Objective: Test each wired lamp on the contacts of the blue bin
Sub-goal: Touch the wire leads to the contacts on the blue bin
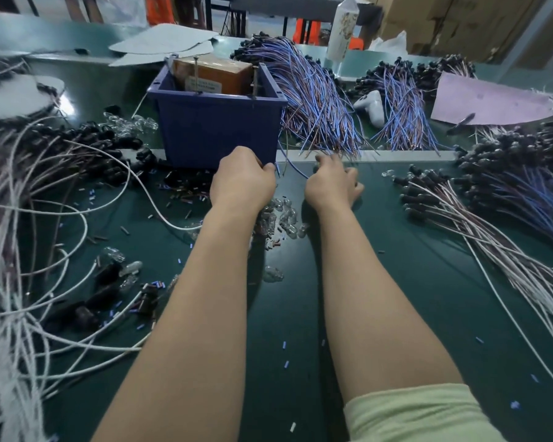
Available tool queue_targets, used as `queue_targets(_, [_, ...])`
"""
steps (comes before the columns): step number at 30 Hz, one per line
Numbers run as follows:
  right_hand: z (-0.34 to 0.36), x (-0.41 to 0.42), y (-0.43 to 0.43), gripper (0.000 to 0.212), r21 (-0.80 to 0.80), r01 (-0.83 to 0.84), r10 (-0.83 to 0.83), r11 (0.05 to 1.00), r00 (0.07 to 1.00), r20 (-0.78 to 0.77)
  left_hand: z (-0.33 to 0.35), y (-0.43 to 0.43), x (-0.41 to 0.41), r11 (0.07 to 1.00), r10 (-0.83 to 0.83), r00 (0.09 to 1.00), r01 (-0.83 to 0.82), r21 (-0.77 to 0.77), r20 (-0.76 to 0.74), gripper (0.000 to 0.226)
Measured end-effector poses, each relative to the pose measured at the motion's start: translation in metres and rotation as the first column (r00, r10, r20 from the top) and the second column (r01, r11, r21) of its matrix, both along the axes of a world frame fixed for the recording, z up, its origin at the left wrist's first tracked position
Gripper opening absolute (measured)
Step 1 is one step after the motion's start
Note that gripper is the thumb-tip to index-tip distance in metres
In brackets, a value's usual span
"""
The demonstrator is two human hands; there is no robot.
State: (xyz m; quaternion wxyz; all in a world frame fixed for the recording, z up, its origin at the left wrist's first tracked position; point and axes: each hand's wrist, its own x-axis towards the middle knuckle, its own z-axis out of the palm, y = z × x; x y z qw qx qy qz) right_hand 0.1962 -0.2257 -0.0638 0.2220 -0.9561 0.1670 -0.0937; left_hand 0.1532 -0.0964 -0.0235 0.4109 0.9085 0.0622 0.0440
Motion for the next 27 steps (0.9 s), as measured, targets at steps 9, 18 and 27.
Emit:
queue_targets(9, [0.001,0.000,0.005,0.025,0.093,0.097,-0.107,0.991,0.988,0.113,-0.001,-0.004,-0.003,0.999,-0.014,1.000,0.015,-0.047,0.024,0.023])
queue_targets(18, [0.026,-0.042,0.013,0.010,0.796,-0.310,-0.082,0.520,0.909,0.408,-0.001,0.020,-0.019,0.989,-0.043,0.990,0.062,-0.138,0.136,0.023])
queue_targets(27, [0.027,-0.072,0.032,0.015,0.649,-0.490,0.169,0.582,0.854,0.493,-0.022,0.028,-0.032,0.959,-0.117,0.958,0.178,-0.221,0.262,0.015])
